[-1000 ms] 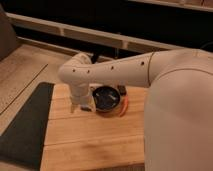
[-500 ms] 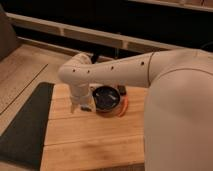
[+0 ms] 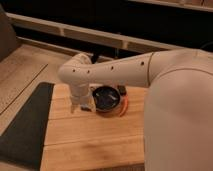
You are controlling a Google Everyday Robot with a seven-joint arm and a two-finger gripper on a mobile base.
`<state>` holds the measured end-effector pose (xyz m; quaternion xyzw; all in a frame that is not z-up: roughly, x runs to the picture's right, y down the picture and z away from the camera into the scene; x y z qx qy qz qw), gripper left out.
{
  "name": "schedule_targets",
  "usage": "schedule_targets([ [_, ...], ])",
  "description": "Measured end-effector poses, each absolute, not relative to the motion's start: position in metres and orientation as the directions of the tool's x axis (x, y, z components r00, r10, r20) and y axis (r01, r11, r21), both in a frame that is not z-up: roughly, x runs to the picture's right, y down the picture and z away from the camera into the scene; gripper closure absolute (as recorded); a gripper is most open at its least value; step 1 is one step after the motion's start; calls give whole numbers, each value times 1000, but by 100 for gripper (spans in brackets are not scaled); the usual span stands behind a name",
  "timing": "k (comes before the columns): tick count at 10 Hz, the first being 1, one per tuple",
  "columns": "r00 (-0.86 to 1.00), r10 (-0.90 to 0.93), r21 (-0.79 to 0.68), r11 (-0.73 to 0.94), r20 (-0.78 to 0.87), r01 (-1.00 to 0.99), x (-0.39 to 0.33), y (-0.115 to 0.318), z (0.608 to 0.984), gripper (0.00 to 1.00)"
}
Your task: Place the pepper in the ceramic cup
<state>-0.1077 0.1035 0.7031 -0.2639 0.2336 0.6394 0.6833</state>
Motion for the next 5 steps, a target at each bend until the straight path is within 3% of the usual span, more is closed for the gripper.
schedule_targets([
  [3, 82, 755, -63, 54, -651, -997, -109, 103, 708, 35],
  [5, 60, 804, 20, 89, -591, -996, -84, 82, 729, 35],
])
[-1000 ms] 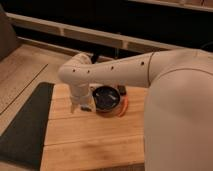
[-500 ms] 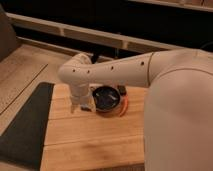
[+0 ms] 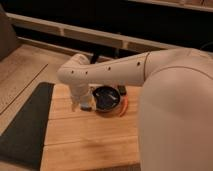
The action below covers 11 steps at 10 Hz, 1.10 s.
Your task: Place the pepper in the ceramic cup
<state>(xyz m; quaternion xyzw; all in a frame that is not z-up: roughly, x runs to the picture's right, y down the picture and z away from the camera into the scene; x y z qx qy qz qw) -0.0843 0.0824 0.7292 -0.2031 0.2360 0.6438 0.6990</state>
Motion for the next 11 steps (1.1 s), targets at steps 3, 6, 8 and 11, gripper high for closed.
schedule_targets([
  [3, -39, 894, 186, 50, -446, -981, 0, 33, 744, 35],
  [6, -79, 923, 209, 2, -377, -978, 28, 15, 741, 35],
  [8, -77, 922, 209, 4, -378, -978, 27, 16, 742, 35],
  [11, -230, 884, 329, -93, -407, -940, 95, 29, 762, 35],
])
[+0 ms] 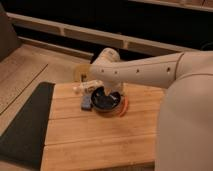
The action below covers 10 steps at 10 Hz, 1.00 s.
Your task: Place the pepper in the ceramic cup
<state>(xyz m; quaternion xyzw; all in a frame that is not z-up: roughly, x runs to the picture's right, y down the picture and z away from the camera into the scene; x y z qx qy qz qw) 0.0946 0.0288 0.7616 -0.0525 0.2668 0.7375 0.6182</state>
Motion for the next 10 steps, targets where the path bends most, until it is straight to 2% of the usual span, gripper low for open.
schedule_targets([
  [2, -367, 856, 391, -217, -364, -895, 154, 16, 772, 35],
  [5, -442, 832, 387, -306, -335, -870, 184, 0, 787, 35],
  [10, -449, 777, 375, -295, -441, -879, 200, 29, 833, 35],
])
